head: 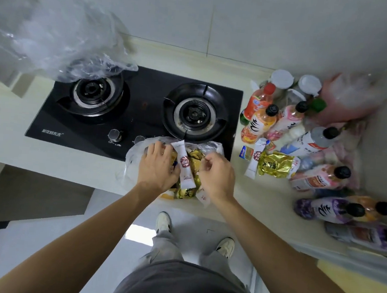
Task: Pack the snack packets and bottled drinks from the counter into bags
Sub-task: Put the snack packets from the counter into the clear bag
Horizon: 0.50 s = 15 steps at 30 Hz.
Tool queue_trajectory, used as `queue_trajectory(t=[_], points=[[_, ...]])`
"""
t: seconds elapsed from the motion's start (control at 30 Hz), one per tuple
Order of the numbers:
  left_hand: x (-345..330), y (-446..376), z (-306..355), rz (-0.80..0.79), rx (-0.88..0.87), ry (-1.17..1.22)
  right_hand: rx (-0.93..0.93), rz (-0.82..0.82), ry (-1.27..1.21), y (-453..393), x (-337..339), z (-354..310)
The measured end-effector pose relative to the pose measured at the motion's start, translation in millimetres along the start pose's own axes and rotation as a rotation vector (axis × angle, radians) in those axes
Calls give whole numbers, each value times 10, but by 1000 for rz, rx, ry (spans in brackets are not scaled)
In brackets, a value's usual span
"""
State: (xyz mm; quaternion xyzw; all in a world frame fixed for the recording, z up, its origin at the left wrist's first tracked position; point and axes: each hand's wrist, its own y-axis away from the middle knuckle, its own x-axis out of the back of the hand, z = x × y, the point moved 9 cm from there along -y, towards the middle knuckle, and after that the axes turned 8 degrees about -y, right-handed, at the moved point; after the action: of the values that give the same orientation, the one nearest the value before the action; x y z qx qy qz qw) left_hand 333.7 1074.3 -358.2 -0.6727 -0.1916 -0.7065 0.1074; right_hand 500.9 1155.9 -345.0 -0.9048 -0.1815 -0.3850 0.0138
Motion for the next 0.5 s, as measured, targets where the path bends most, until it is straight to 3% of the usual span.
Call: queue_trajectory(t=[0.1, 0.23, 0.37, 0.5], points=[[118, -17, 314, 82, -85, 24, 59, 122, 78, 38, 377, 217], [146, -86, 1035, 63, -262, 36, -14, 186, 293, 32, 884, 738], [42, -123, 1921, -26, -440, 148, -3, 179, 424, -89, 1288, 1156], [-160, -262, 2660, -132, -527, 200, -35, 87, 333, -289, 1401, 1482]])
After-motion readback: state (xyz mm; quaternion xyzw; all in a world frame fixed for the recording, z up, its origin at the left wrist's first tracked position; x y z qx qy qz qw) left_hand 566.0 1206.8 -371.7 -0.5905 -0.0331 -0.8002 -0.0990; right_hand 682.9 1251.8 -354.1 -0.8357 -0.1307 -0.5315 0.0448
